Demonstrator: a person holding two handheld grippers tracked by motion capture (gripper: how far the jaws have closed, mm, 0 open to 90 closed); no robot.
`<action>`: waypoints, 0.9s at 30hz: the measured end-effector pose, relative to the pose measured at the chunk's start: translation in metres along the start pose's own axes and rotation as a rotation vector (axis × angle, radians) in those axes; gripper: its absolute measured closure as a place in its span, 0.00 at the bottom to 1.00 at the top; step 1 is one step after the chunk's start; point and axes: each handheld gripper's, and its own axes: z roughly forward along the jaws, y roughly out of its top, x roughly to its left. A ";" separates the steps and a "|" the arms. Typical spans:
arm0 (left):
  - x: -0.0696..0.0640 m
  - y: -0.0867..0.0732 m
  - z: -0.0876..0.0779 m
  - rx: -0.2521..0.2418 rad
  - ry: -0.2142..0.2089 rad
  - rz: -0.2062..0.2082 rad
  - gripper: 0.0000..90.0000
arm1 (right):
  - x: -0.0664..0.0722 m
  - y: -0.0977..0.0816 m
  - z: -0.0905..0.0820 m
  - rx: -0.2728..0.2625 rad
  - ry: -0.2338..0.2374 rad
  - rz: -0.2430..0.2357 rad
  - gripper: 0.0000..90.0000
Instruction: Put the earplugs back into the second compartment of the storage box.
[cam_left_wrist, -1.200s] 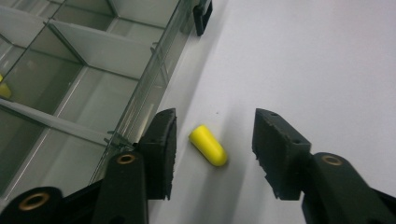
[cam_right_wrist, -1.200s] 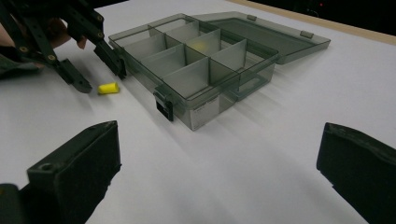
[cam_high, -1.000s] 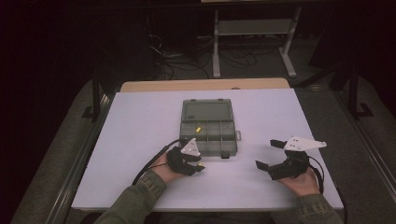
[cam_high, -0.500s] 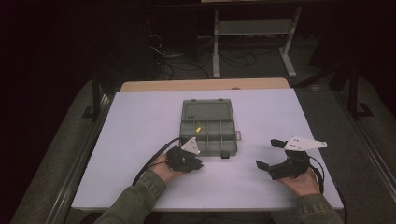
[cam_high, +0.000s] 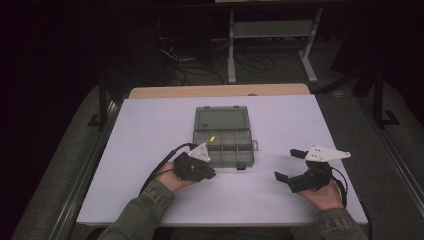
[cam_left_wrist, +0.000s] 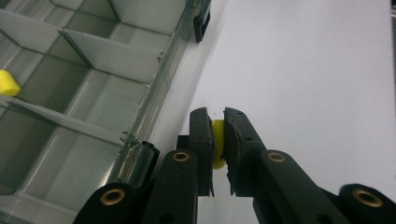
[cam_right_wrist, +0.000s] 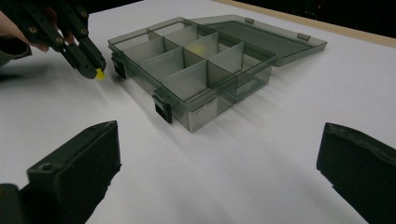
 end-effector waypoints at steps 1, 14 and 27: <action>0.000 0.000 -0.002 -0.001 -0.002 -0.002 0.91 | 0.000 0.000 0.000 0.000 0.000 0.000 0.00; 0.001 0.008 -0.034 -0.021 0.002 0.026 0.92 | 0.000 0.000 -0.002 -0.001 -0.003 0.002 0.00; 0.013 0.037 -0.071 -0.037 0.033 0.077 0.91 | 0.000 0.000 -0.002 -0.003 -0.005 0.002 0.00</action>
